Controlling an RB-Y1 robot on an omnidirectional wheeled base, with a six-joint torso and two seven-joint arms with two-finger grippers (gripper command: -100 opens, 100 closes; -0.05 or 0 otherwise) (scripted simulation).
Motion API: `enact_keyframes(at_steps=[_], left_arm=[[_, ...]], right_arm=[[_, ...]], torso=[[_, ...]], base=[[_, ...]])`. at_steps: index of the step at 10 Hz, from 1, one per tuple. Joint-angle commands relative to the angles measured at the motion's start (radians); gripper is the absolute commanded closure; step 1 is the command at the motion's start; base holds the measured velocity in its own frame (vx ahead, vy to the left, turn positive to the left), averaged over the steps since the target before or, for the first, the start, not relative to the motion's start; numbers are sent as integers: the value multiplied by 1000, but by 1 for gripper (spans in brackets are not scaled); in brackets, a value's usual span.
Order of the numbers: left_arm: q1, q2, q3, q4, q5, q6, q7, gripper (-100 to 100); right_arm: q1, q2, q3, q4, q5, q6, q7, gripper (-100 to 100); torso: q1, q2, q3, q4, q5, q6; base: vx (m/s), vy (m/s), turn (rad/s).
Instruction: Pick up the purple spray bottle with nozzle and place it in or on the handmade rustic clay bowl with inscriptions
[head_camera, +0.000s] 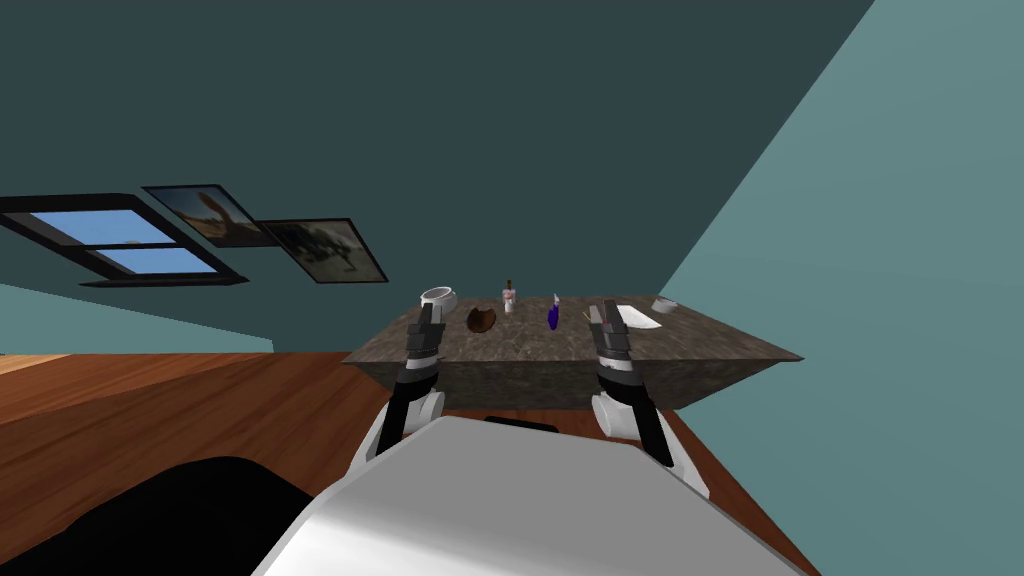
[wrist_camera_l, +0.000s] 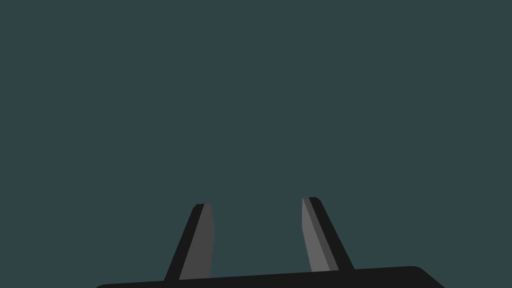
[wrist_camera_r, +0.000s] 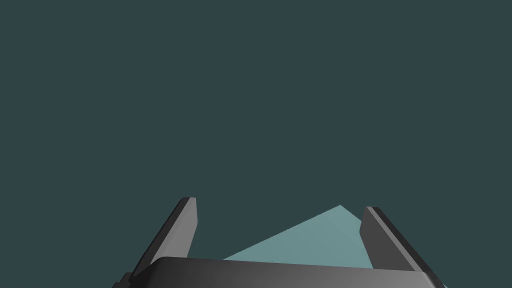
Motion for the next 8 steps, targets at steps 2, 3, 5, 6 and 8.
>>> enact_keyframes(at_steps=[2,3,5,6,8], left_arm=[[0,0,0,0,0,0,0,0],[0,0,0,0,0,0,0,0],[0,0,0,0,0,0,0,0],[0,0,0,0,0,0,0,0],[0,0,0,0,0,0,0,0]], right_arm=[[-48,-26,2,82,19,28,9,-100],[-82,-36,8,114,35,44,19,-100],[-117,-45,15,186,52,60,28,-100],[-117,-45,15,195,52,60,28,-100],[-154,-54,21,252,70,76,39,-100]], torso=[[0,-1,0,0,0,0],[-1,-1,0,0,0,0],[-1,-1,0,0,0,0],[-1,-1,0,0,0,0],[-1,-1,-1,0,0,0]], base=[[-54,18,8],[-72,19,24],[-51,14,13],[-36,12,10],[-42,12,12]])
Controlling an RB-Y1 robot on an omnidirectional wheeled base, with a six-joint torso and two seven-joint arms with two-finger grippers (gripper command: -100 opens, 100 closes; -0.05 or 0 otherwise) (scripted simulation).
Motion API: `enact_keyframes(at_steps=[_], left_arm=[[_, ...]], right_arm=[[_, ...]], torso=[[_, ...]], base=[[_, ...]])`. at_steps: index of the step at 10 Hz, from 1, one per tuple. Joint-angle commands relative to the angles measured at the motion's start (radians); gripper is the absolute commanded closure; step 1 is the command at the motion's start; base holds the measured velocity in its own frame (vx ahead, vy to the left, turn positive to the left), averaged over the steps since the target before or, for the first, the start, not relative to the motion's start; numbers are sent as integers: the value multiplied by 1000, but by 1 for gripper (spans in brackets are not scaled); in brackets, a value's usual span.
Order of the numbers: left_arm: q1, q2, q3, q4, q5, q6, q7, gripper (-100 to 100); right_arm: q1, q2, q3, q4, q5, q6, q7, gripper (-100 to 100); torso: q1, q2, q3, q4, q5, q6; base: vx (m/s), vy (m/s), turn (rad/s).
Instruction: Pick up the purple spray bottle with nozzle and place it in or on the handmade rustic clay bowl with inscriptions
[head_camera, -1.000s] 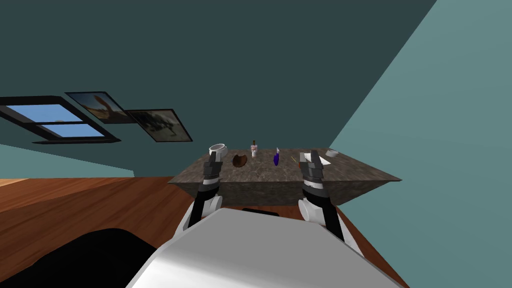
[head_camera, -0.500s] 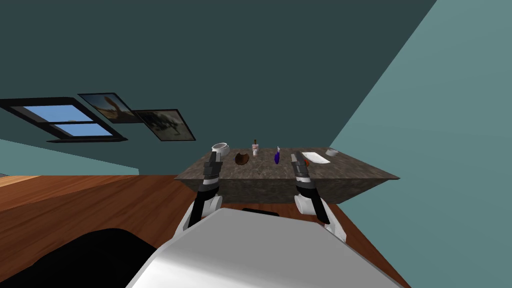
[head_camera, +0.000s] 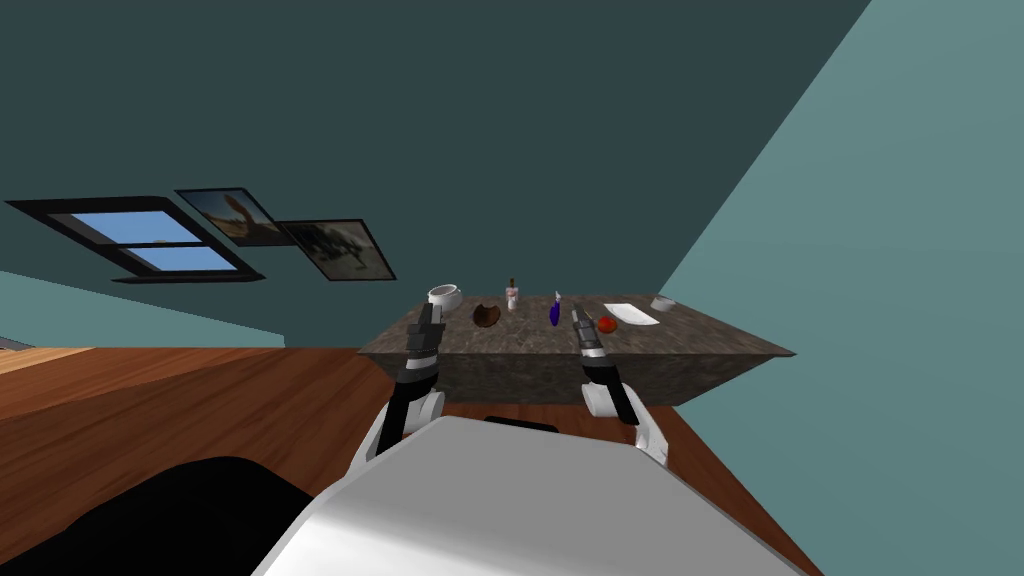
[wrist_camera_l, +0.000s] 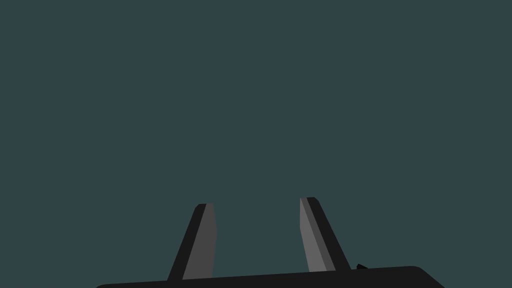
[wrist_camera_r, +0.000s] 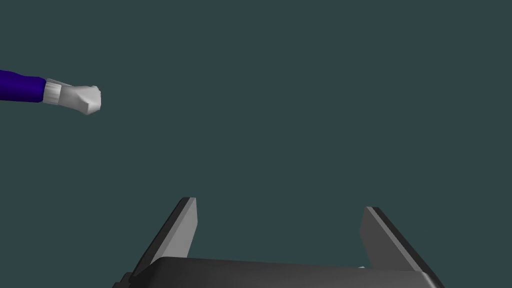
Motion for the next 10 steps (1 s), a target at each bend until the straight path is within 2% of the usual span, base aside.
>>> enact_keyframes(at_steps=[1,2,3,4,5,6,7,8,9,10], left_arm=[[0,0,0,0,0,0,0,0],[0,0,0,0,0,0,0,0],[0,0,0,0,0,0,0,0],[0,0,0,0,0,0,0,0],[0,0,0,0,0,0,0,0],[0,0,0,0,0,0,0,0],[0,0,0,0,0,0,0,0],[0,0,0,0,0,0,0,0],[0,0,0,0,0,0,0,0],[0,0,0,0,0,0,0,0]], right_arm=[[-41,-13,6,50,20,19,11,-100],[-41,-13,6,69,20,19,11,-100],[-80,-22,13,96,39,36,22,-100],[-80,-22,13,129,39,36,22,-100],[-120,-31,20,159,58,54,33,-100],[-120,-31,20,187,58,54,33,-100],[-160,-42,27,214,77,71,45,-100],[-160,-42,27,242,77,71,45,-100],[-200,-52,34,275,97,88,56,-100],[-200,-52,34,304,97,88,56,-100]], torso=[[0,0,0,0,0,0],[0,0,0,0,0,0],[0,0,0,0,0,0],[0,0,0,0,0,0],[0,0,0,0,0,0],[0,1,0,0,0,0],[0,1,0,0,0,0],[0,0,0,0,0,0],[0,0,0,0,0,0],[1,1,0,0,0,0]], base=[[-50,16,15],[-45,18,12],[-44,17,13],[-37,14,11],[-57,17,9],[-50,10,8],[-45,15,15],[-42,21,10],[-53,24,12],[-47,15,3]])
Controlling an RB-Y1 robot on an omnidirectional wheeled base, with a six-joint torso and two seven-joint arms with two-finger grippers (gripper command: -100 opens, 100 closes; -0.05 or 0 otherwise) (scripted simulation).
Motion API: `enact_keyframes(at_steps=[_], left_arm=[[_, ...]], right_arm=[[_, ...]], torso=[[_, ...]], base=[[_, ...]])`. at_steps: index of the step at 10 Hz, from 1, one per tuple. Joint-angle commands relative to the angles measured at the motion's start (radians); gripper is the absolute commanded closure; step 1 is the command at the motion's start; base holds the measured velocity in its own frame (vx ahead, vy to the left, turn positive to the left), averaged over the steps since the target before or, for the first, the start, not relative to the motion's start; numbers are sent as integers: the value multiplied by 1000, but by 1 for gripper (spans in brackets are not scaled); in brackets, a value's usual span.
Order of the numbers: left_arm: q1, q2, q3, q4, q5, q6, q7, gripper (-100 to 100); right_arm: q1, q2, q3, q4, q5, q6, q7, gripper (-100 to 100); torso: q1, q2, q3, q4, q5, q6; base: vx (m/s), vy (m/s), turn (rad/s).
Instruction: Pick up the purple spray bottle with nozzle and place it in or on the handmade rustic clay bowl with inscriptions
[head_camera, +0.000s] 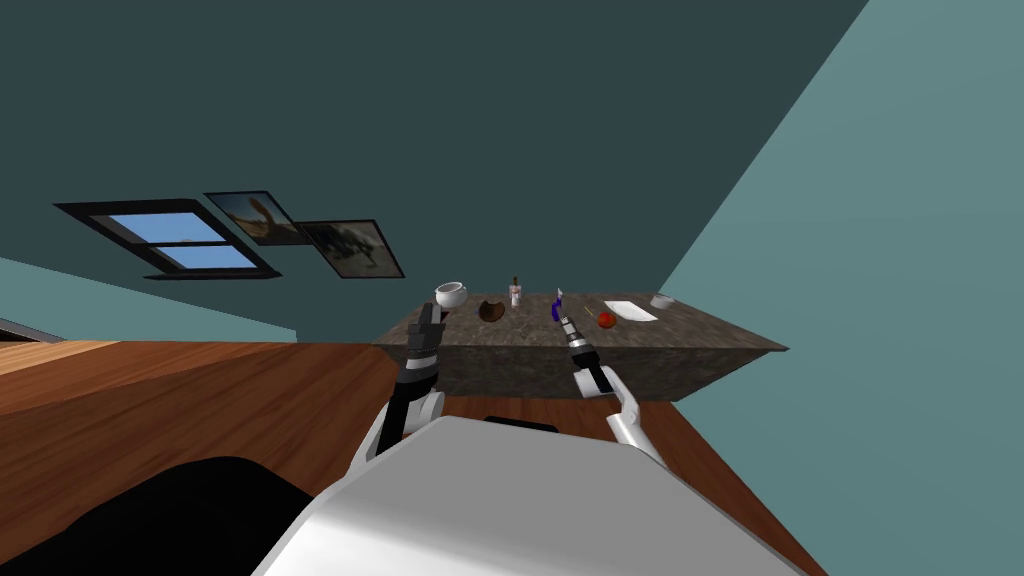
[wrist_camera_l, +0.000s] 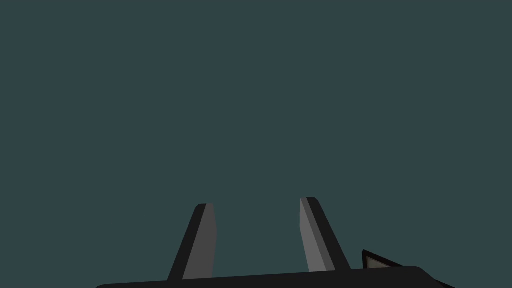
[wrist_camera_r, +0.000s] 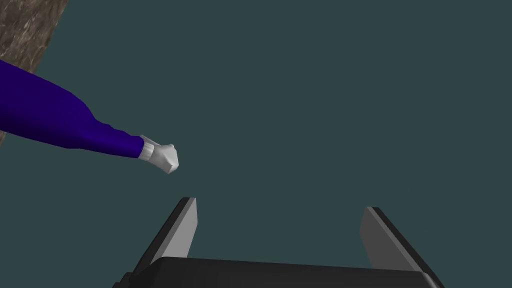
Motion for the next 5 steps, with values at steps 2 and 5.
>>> enact_keyframes(at_steps=[2,5], left_arm=[[0,0,0,0,0,0,0,0],[0,0,0,0,0,0,0,0]], right_arm=[[-43,-9,9,87,24,18,16,-100],[-83,-20,16,147,43,34,28,-100]], torso=[[0,0,0,0,0,0],[0,-1,-1,0,0,0]], base=[[-41,13,11],[-27,16,5]])
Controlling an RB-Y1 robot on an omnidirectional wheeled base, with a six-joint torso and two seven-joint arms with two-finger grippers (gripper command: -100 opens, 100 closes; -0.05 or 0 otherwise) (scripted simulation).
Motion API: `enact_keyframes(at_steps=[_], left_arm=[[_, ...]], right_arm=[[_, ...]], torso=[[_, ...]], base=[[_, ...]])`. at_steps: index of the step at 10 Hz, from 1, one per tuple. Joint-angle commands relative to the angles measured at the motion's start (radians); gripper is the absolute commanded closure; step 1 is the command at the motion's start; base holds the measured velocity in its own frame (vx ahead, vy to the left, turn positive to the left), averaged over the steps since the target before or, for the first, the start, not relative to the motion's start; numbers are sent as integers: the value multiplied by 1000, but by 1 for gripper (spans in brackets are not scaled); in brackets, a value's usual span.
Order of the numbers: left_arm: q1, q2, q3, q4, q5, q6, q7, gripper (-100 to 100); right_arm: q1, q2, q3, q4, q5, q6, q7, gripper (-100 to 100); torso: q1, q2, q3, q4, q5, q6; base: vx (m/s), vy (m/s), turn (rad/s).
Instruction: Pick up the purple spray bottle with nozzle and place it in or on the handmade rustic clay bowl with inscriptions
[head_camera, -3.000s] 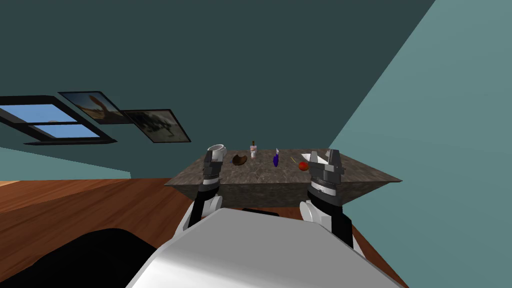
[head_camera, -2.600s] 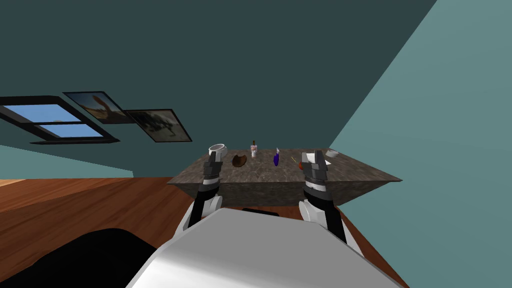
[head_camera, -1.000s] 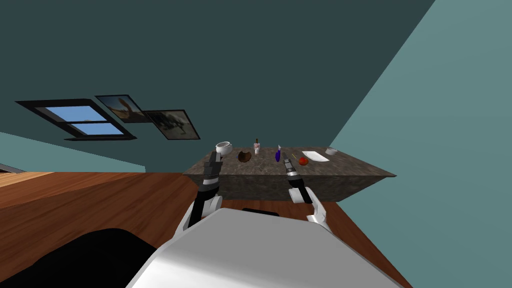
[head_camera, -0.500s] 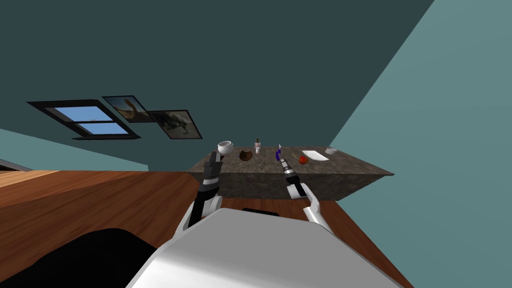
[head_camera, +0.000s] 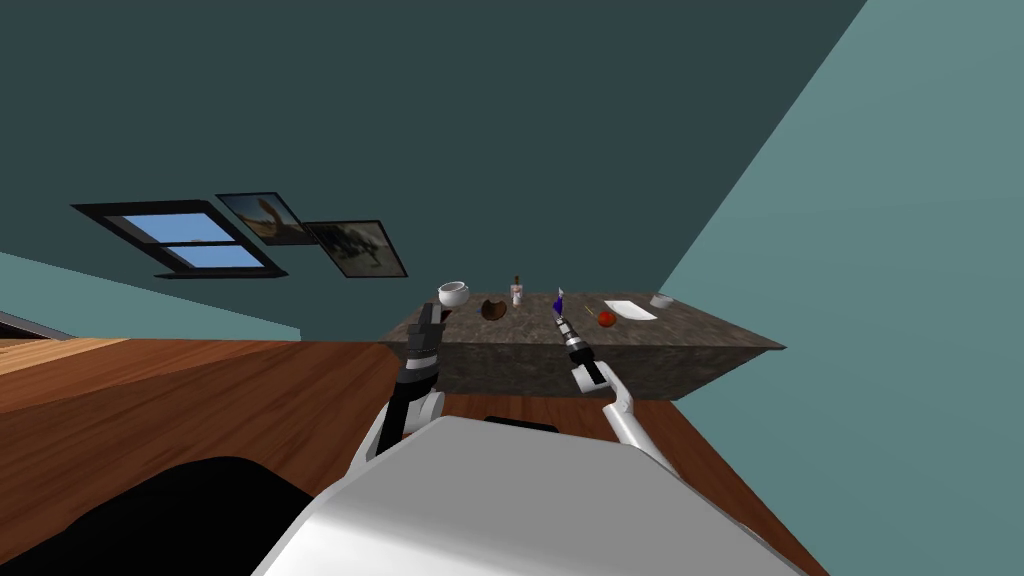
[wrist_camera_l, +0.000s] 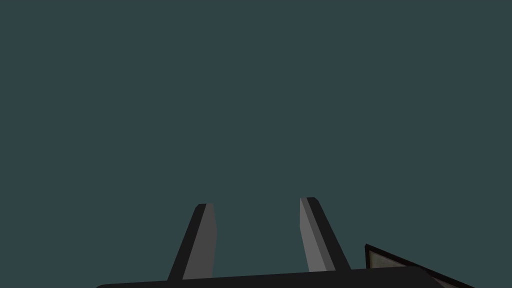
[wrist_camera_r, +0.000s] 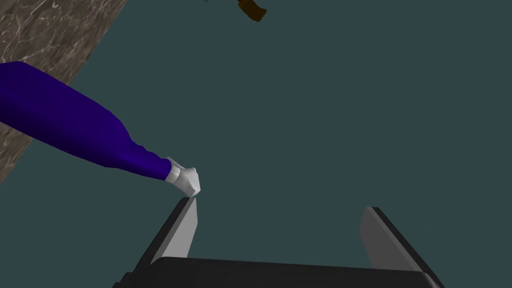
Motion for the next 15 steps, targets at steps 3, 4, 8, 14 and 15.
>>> enact_keyframes(at_steps=[3,4,8,14,15], left_arm=[[0,0,0,0,0,0,0,0],[0,0,0,0,0,0,0,0],[0,0,0,0,0,0,0,0],[0,0,0,0,0,0,0,0],[0,0,0,0,0,0,0,0]], right_arm=[[-84,-19,12,104,39,28,24,-100],[-84,-19,12,135,39,28,24,-100],[-160,-40,25,231,76,57,47,-100],[-264,-71,42,401,128,95,79,-100],[-296,-82,47,440,144,106,89,-100]], torso=[[0,0,0,0,0,0],[1,0,0,0,0,0],[0,0,0,0,0,0],[1,-1,-1,0,0,0],[1,-1,-1,0,0,0]], base=[[-24,18,11],[-26,19,4],[-17,16,5],[-10,23,5],[-2,26,2]])
